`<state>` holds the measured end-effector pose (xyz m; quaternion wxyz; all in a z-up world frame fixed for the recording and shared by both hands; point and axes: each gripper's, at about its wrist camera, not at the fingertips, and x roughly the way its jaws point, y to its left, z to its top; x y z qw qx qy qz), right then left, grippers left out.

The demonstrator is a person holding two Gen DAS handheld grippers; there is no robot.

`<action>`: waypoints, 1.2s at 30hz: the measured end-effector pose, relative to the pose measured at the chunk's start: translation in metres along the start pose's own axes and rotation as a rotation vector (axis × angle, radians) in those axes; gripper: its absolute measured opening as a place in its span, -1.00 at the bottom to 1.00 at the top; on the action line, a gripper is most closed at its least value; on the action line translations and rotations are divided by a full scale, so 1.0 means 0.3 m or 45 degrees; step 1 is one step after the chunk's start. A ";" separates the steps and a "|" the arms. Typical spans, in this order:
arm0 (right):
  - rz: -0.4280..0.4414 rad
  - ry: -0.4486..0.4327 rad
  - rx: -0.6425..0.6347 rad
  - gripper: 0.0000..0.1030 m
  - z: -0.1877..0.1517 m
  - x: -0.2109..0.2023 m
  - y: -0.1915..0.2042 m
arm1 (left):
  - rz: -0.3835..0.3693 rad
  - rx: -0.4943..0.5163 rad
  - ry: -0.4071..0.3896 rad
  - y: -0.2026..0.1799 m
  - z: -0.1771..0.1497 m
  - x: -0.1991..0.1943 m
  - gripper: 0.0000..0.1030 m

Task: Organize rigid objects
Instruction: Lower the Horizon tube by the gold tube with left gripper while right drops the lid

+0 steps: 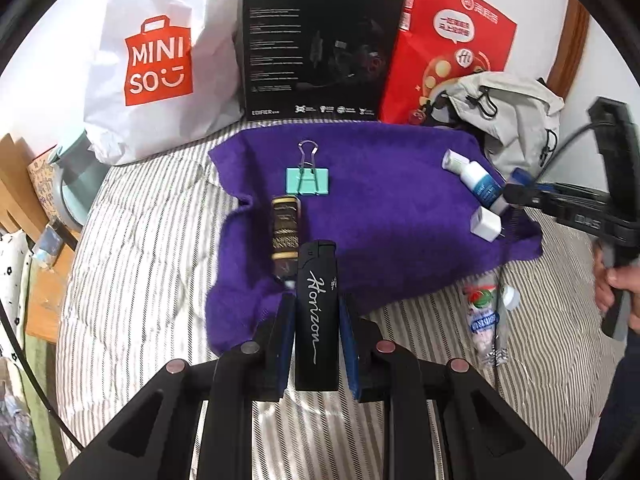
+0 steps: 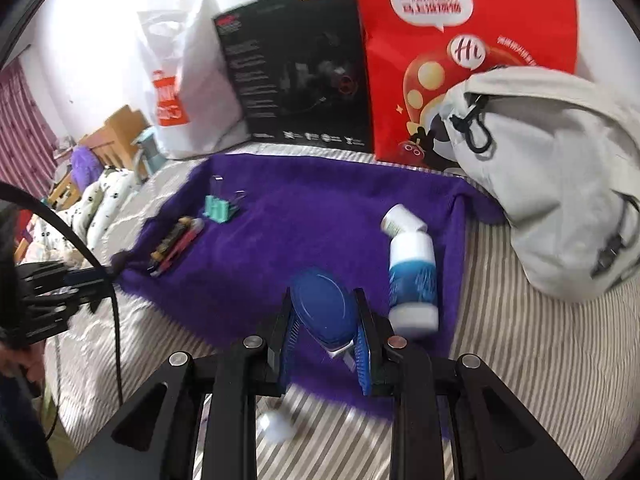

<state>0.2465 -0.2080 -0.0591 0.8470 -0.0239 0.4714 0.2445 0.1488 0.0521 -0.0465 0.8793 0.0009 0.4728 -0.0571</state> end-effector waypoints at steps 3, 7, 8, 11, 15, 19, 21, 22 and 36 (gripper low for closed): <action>-0.018 0.045 -0.004 -0.51 0.022 0.090 -0.013 | -0.003 -0.008 0.003 0.021 0.012 0.012 -0.59; -0.056 0.097 -0.009 -0.51 0.044 0.179 -0.022 | -0.002 -0.014 0.012 0.041 0.021 0.027 -0.59; -0.064 0.108 -0.013 -0.51 0.045 0.195 -0.022 | -0.002 -0.016 0.014 0.044 0.023 0.031 -0.60; -0.072 0.124 -0.036 -0.51 0.051 0.223 -0.014 | -0.008 -0.014 0.017 0.053 0.031 0.044 -0.60; -0.123 0.140 -0.083 -0.50 0.061 0.243 0.010 | -0.014 -0.015 0.020 0.058 0.044 0.058 -0.60; -0.110 0.143 -0.109 -0.43 0.062 0.241 0.015 | -0.023 -0.011 0.021 0.058 0.057 0.067 -0.59; -0.085 0.159 -0.120 -0.28 0.063 0.241 0.019 | -0.026 -0.009 0.025 0.060 0.064 0.075 -0.59; -0.072 0.170 -0.120 -0.24 0.063 0.240 0.022 | -0.027 -0.007 0.026 0.061 0.066 0.078 -0.59; -0.119 0.048 -0.070 0.01 -0.016 -0.017 -0.008 | -0.053 0.068 0.078 -0.024 0.172 0.204 -0.59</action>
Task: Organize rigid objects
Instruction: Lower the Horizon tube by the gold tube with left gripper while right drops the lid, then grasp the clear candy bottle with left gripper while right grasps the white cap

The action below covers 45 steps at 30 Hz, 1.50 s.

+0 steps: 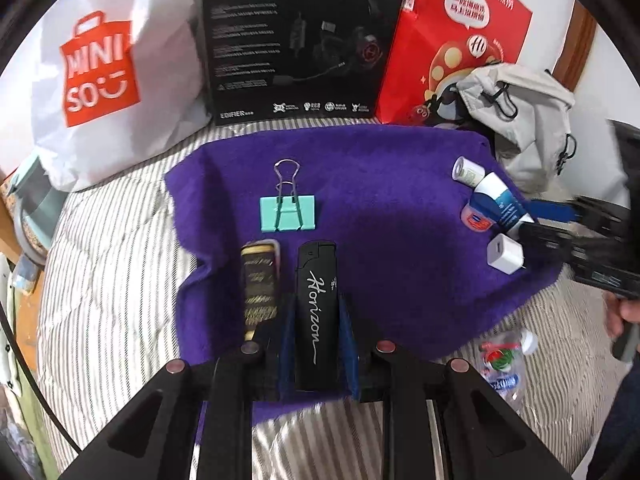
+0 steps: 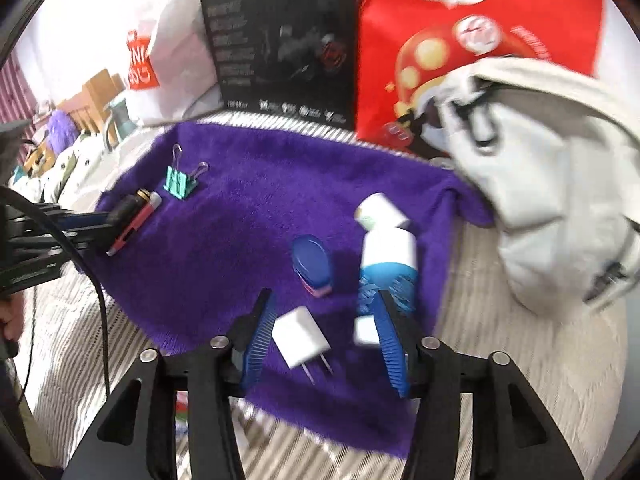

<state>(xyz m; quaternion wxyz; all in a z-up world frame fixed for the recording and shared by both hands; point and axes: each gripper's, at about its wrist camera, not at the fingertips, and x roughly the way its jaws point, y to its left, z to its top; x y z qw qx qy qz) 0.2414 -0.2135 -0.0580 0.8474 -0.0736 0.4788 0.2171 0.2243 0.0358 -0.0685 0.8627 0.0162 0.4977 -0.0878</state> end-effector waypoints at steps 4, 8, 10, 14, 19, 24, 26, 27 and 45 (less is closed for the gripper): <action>0.044 -0.043 0.060 0.03 -0.069 -0.095 -0.027 | 0.013 0.017 0.040 -0.016 0.018 0.058 -0.59; 0.054 -0.069 0.107 0.04 -0.139 -0.174 -0.043 | 0.050 0.041 0.064 -0.033 0.025 0.100 -0.59; 0.058 -0.080 0.136 0.05 -0.175 -0.208 -0.049 | 0.053 0.048 0.078 -0.038 0.025 0.117 -0.59; 0.043 -0.078 0.190 0.07 -0.248 -0.254 -0.062 | 0.081 0.066 0.082 -0.048 0.024 0.132 -0.59; 0.045 -0.080 0.243 0.08 -0.343 -0.301 -0.075 | 0.085 0.062 0.080 -0.049 0.020 0.125 -0.58; 0.047 -0.077 0.297 0.09 -0.406 -0.330 -0.096 | 0.095 0.045 0.111 -0.071 -0.002 0.105 -0.27; 0.043 -0.063 0.307 0.09 -0.429 -0.334 -0.104 | 0.123 0.043 0.105 -0.084 -0.017 0.085 -0.22; 0.040 -0.058 0.313 0.09 -0.439 -0.334 -0.107 | 0.128 0.033 0.098 -0.089 -0.023 0.061 -0.22; 0.044 -0.071 0.352 0.19 -0.608 -0.423 -0.077 | -0.036 0.232 0.099 -0.458 -0.183 0.008 0.33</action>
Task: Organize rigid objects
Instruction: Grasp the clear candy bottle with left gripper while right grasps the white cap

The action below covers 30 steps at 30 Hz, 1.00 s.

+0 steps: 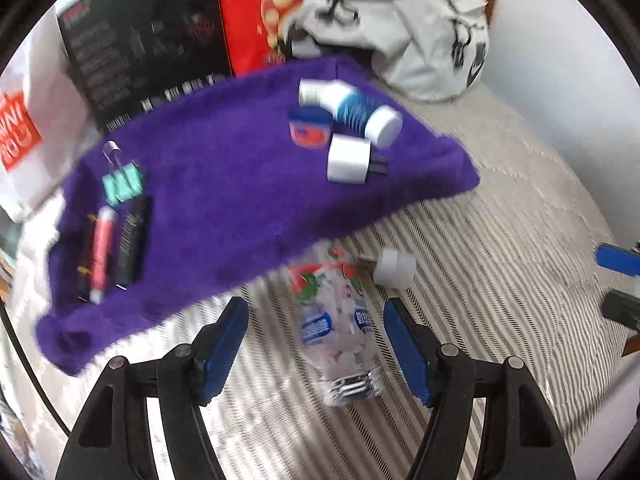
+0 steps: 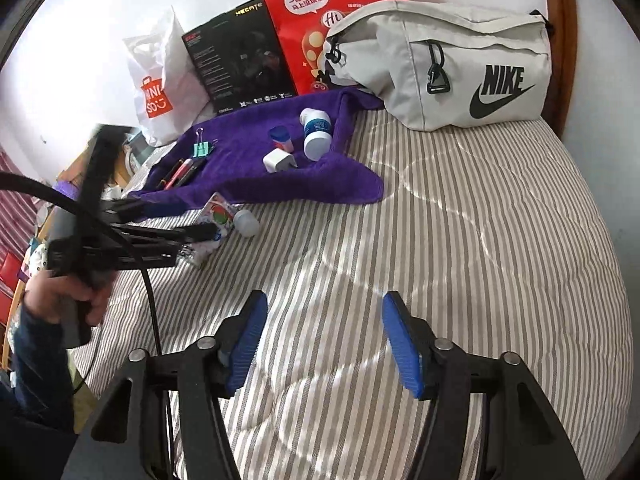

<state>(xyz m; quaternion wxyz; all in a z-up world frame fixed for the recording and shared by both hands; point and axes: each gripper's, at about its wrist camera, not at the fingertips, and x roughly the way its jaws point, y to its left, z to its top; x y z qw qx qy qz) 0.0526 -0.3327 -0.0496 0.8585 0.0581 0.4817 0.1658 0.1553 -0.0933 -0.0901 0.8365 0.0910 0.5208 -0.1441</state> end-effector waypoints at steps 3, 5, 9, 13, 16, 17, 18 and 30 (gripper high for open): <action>0.003 0.012 0.012 0.19 -0.012 0.002 -0.004 | 0.015 -0.024 -0.013 0.002 -0.009 0.042 0.34; 0.011 0.020 0.010 0.19 -0.015 0.007 -0.001 | 0.016 -0.031 -0.010 0.000 -0.003 0.051 0.33; 0.015 0.036 -0.003 0.19 -0.013 0.028 0.005 | 0.024 -0.020 -0.032 -0.018 0.007 0.055 0.12; 0.027 0.051 -0.001 0.19 -0.003 0.054 0.007 | 0.010 0.024 -0.025 -0.033 -0.005 0.038 -0.23; 0.038 0.060 -0.005 0.19 0.006 0.075 0.013 | 0.017 0.034 -0.024 -0.041 -0.015 0.034 -0.22; 0.041 0.066 -0.008 0.19 0.008 0.083 0.017 | 0.020 0.034 -0.023 -0.044 -0.020 0.030 -0.22; 0.042 0.072 -0.011 0.19 0.010 0.090 0.020 | 0.025 0.036 -0.022 -0.047 -0.020 0.030 -0.22; 0.051 0.116 -0.053 0.19 0.038 0.144 0.067 | 0.007 0.064 -0.041 -0.035 -0.035 0.027 -0.24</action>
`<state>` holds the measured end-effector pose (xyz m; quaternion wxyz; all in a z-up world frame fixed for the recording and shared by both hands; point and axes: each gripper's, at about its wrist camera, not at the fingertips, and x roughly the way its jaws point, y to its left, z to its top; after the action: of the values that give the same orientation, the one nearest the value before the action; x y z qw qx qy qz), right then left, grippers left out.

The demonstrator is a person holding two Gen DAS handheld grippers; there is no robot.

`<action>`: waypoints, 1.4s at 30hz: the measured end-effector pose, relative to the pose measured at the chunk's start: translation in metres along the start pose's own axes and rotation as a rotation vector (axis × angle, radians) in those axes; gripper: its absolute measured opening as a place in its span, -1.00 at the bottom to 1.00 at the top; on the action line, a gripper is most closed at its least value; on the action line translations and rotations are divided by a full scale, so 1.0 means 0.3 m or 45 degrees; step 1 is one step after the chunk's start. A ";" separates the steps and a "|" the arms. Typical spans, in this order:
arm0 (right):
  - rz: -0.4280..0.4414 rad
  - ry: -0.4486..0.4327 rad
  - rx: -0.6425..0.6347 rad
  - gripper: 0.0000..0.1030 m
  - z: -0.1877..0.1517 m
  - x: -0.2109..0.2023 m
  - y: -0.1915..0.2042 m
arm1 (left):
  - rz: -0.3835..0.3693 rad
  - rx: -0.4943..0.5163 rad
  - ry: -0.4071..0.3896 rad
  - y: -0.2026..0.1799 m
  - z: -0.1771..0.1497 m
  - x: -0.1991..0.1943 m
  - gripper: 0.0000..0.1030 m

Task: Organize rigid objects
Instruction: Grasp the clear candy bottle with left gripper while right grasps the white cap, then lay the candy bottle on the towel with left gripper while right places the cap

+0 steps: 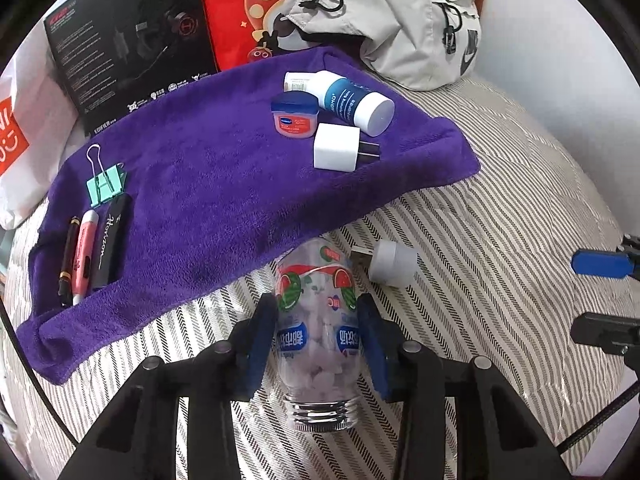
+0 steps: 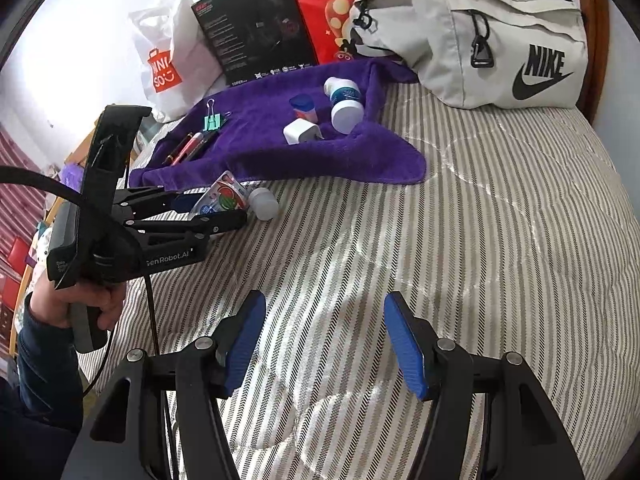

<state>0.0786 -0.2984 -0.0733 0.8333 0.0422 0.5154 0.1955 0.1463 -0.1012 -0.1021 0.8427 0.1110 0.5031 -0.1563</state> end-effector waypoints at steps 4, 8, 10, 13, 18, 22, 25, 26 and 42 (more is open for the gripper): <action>0.008 -0.012 -0.051 0.19 0.036 0.024 0.029 | 0.041 -0.024 -0.005 0.046 -0.022 -0.026 -0.24; 0.038 0.005 -0.128 0.19 0.096 0.087 0.087 | 0.076 -0.082 -0.025 0.132 -0.056 -0.073 -0.24; 0.086 -0.006 -0.184 0.19 0.125 0.122 0.120 | 0.100 -0.117 -0.036 0.171 -0.074 -0.095 -0.24; 0.102 0.000 -0.259 0.19 0.162 0.186 0.158 | 0.106 -0.175 -0.046 0.238 -0.102 -0.128 -0.24; 0.022 0.008 -0.383 0.06 0.190 0.270 0.198 | 0.106 -0.242 -0.051 0.312 -0.146 -0.145 -0.24; -0.006 0.033 -0.435 -0.13 0.194 0.311 0.207 | 0.094 -0.278 -0.050 0.340 -0.163 -0.139 -0.24; -0.019 0.017 -0.455 -0.15 0.199 0.318 0.215 | 0.099 -0.292 -0.047 0.349 -0.164 -0.132 -0.24; -0.034 0.010 -0.467 -0.22 0.202 0.324 0.221 | 0.098 -0.295 -0.048 0.352 -0.169 -0.134 -0.24; -0.175 0.015 -0.350 -0.48 0.138 0.263 0.165 | 0.099 -0.298 -0.017 0.346 -0.191 -0.096 -0.24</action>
<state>0.1317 -0.2183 -0.1072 0.8395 -0.1087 0.4905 0.2070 0.1257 0.0190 -0.1004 0.8586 0.0303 0.5076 -0.0646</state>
